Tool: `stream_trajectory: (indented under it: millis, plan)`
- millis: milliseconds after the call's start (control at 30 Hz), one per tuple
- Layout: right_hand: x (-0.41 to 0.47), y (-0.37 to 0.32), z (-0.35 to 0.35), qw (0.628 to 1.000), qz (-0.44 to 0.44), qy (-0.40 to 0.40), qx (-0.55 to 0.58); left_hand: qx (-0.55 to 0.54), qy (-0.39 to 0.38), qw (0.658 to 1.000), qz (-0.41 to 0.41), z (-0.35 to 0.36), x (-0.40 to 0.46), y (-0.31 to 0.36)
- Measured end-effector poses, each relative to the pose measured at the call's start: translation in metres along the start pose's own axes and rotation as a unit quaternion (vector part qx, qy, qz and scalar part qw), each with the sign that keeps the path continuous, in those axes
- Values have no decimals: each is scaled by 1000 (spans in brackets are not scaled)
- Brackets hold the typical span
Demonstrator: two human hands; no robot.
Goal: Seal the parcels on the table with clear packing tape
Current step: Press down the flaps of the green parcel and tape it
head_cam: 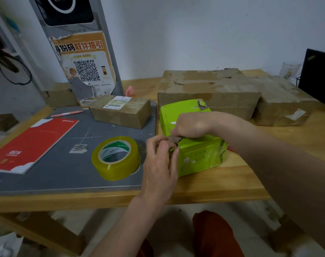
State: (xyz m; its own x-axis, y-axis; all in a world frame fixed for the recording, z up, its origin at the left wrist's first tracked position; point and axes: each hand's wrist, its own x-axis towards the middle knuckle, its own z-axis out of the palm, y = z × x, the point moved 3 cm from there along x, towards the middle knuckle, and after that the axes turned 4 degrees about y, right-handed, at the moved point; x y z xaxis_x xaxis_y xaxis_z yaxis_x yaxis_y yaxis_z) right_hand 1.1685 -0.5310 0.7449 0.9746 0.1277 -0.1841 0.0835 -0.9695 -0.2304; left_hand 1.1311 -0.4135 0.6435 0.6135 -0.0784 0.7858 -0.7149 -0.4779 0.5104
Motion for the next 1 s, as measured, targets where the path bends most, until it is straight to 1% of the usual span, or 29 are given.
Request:
stream_trajectory:
  millis: [100,367,533,600,767,900,1000]
  plan:
    - [0,4,-4,999,24,-2,23,-12,-9,1000,-3,2,1,-1]
    - [-3,0,-4,997,0,-35,66,-14,17,1000,13,3,-3,-3]
    - [1,3,0,991,22,-40,122,-20,77,995,52,1,-2,-2]
    - [4,5,0,990,32,-38,133,-15,90,994,67,0,-3,-3]
    - [7,4,-3,991,45,-41,117,15,108,989,100,-6,-3,-5]
    - [7,-1,-5,992,63,-72,80,29,104,987,118,-9,1,-3]
    - [9,-1,-3,986,73,-108,106,17,82,989,122,-9,4,-6]
